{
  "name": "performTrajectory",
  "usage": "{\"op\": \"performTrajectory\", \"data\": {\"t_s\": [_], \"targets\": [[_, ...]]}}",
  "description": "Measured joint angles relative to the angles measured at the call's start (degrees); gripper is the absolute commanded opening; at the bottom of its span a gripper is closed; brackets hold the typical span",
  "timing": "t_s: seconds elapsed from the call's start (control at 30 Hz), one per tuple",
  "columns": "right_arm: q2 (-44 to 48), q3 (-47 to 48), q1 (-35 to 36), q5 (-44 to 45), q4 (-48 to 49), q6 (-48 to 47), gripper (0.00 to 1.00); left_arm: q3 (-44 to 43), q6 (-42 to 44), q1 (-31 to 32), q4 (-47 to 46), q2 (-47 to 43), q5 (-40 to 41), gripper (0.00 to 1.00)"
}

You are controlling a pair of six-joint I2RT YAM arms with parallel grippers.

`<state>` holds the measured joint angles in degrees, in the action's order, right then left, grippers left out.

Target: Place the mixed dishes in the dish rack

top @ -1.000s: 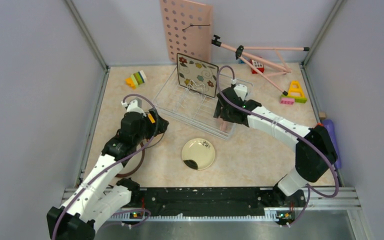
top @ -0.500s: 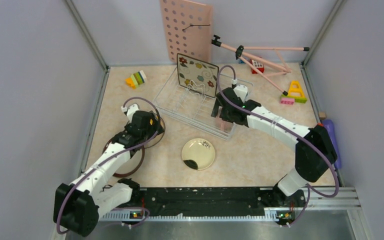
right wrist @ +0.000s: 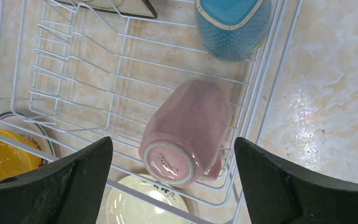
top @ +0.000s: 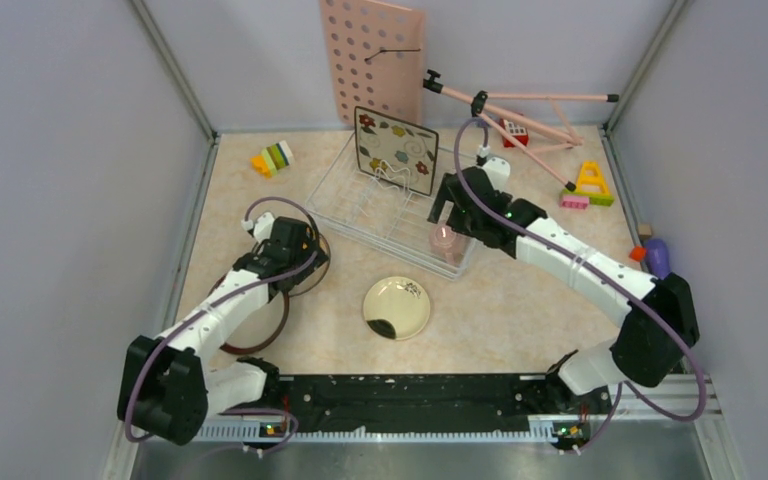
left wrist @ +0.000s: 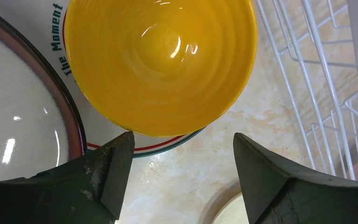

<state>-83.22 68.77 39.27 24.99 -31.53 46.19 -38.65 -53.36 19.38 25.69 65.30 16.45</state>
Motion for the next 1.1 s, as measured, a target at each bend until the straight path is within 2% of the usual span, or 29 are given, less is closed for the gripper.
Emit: {"op": "performTrajectory", "data": {"t_s": [0.13,0.33,0.77,1.1], "targets": [[3.61,-0.68,0.00,-0.07,0.90,-0.11,0.99,-1.25,-3.65,-1.03,0.68,3.10,-0.55,0.74],[8.90,-2.91,0.00,-0.63,3.15,-1.14,0.99,-1.55,-7.41,-1.33,2.47,4.79,-0.48,0.74],[9.77,-4.61,0.00,-3.41,5.90,-3.15,0.99,3.89,-16.26,-1.57,0.44,-8.20,-1.53,0.75],[11.61,-4.70,0.00,-4.52,6.86,-3.82,0.99,11.34,-28.33,-9.35,-3.89,-8.04,-10.36,0.72]]}}
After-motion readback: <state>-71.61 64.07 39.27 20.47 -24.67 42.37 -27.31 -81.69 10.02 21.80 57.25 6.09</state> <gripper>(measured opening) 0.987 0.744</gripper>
